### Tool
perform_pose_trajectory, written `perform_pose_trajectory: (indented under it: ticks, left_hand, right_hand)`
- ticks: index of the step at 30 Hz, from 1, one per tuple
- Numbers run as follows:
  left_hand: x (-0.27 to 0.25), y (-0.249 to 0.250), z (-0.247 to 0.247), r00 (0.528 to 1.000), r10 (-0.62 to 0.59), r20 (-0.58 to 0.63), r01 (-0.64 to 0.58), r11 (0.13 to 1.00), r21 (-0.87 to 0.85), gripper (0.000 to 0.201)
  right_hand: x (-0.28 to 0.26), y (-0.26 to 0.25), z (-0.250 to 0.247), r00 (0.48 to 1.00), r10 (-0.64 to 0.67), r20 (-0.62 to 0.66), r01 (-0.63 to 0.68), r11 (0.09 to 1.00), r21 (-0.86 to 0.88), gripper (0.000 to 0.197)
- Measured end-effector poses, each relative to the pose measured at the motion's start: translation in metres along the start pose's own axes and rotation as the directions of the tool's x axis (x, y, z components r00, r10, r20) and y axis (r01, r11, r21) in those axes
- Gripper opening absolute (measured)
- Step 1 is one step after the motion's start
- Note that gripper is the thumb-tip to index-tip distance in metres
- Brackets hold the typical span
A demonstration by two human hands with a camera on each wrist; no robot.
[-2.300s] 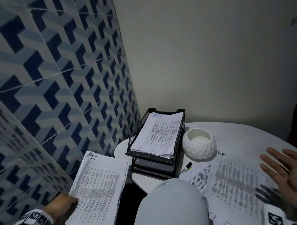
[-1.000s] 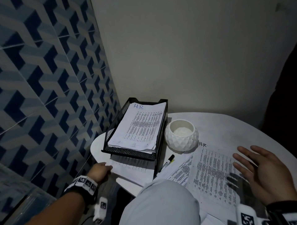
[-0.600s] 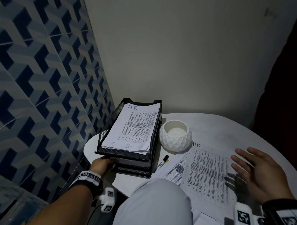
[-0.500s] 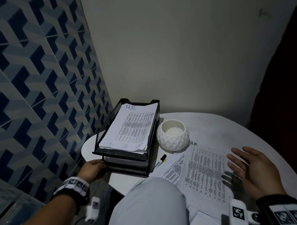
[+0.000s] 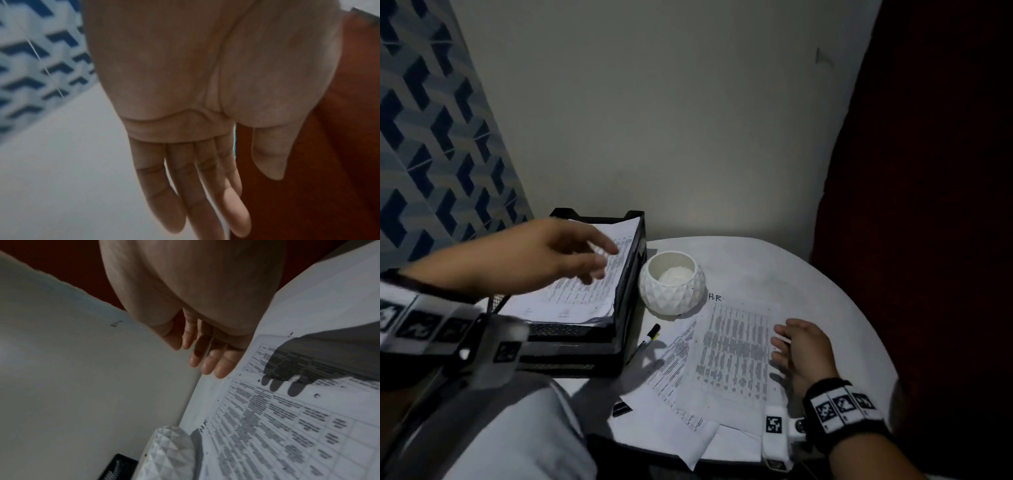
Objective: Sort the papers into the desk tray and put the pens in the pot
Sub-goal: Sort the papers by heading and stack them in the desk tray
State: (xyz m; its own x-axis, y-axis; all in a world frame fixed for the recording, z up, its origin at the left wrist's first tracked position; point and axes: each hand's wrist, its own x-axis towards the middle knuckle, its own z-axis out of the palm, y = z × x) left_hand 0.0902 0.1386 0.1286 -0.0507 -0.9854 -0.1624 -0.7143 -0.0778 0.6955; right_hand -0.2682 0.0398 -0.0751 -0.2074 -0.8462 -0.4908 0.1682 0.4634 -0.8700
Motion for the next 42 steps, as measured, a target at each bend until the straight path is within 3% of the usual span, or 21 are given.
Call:
perform_pose_trajectory:
  ticks: [4, 8, 13, 17, 20, 22, 24, 26, 29, 32, 35, 37, 38, 42]
  left_hand:
    - [0.056, 0.026, 0.056, 0.995, 0.099, 0.021, -0.093, 0.977, -0.193, 0.014]
    - [0.095, 0.006, 0.115, 0.987, 0.069, 0.146, -0.048, 0.988, -0.146, 0.014]
    - [0.113, -0.025, 0.142, 0.971, -0.013, 0.238, -0.007, 0.996, 0.083, 0.022]
    - [0.122, -0.045, 0.142, 0.980, -0.050, 0.194, 0.024, 0.991, 0.133, 0.018]
    - [0.128, -0.056, 0.144, 0.979, -0.071, 0.191, 0.037, 0.983, 0.178, 0.021]
    - [0.130, -0.059, 0.145, 0.977, -0.076, 0.197, 0.037, 0.980, 0.196, 0.026]
    - [0.131, -0.058, 0.146, 0.978, -0.078, 0.194, 0.039, 0.979, 0.199, 0.026]
    - [0.133, -0.058, 0.146, 0.981, -0.086, 0.174, 0.050, 0.978, 0.204, 0.023]
    - [0.135, -0.055, 0.148, 0.988, -0.097, 0.119, 0.075, 0.982, 0.171, 0.025]
    - [0.137, -0.047, 0.150, 0.996, -0.089, 0.012, 0.089, 0.995, 0.047, 0.035]
    - [0.137, -0.036, 0.152, 0.990, -0.089, -0.109, 0.060, 0.968, -0.245, 0.052]
    - [0.135, -0.028, 0.150, 0.989, -0.125, -0.084, 0.073, 0.882, -0.465, 0.062]
    - [0.132, -0.026, 0.148, 0.989, -0.132, -0.063, 0.081, 0.854, -0.514, 0.058]
    - [0.122, -0.022, 0.143, 0.988, -0.117, -0.105, 0.041, 0.834, -0.550, 0.006]
  right_hand:
    - [0.034, 0.037, -0.006, 0.999, -0.017, -0.036, 0.012, 0.992, -0.122, 0.035]
    - [0.078, 0.084, -0.018, 0.999, -0.001, -0.052, -0.015, 0.947, -0.321, 0.048]
    - [0.055, 0.076, -0.008, 0.981, -0.106, -0.161, -0.035, 0.724, -0.689, 0.064]
    - [0.056, 0.090, 0.000, 0.976, -0.114, -0.183, -0.074, 0.620, -0.781, 0.100]
    - [0.065, 0.104, 0.003, 0.984, -0.119, -0.132, -0.048, 0.535, -0.844, 0.117]
    - [0.068, 0.108, 0.004, 0.991, -0.099, -0.085, -0.013, 0.575, -0.818, 0.110]
    - [0.071, 0.108, 0.003, 0.990, -0.110, -0.093, -0.006, 0.616, -0.788, 0.078]
    - [0.074, 0.103, -0.003, 0.979, -0.132, -0.157, -0.015, 0.717, -0.697, 0.046]
    - [0.075, 0.087, -0.018, 0.952, -0.194, -0.235, 0.063, 0.879, -0.472, 0.039]
    - [0.059, 0.048, -0.024, 0.921, -0.259, -0.290, 0.190, 0.951, -0.245, 0.028]
    - [0.026, 0.012, -0.010, 0.954, -0.267, -0.140, 0.269, 0.963, 0.002, 0.027]
    - [0.008, 0.001, 0.005, 0.963, -0.268, -0.002, 0.267, 0.959, 0.098, 0.030]
    - [0.001, 0.001, 0.013, 0.961, -0.270, 0.053, 0.263, 0.958, 0.113, 0.031]
    - [-0.013, 0.011, 0.035, 0.942, -0.255, 0.220, 0.256, 0.966, 0.027, 0.028]
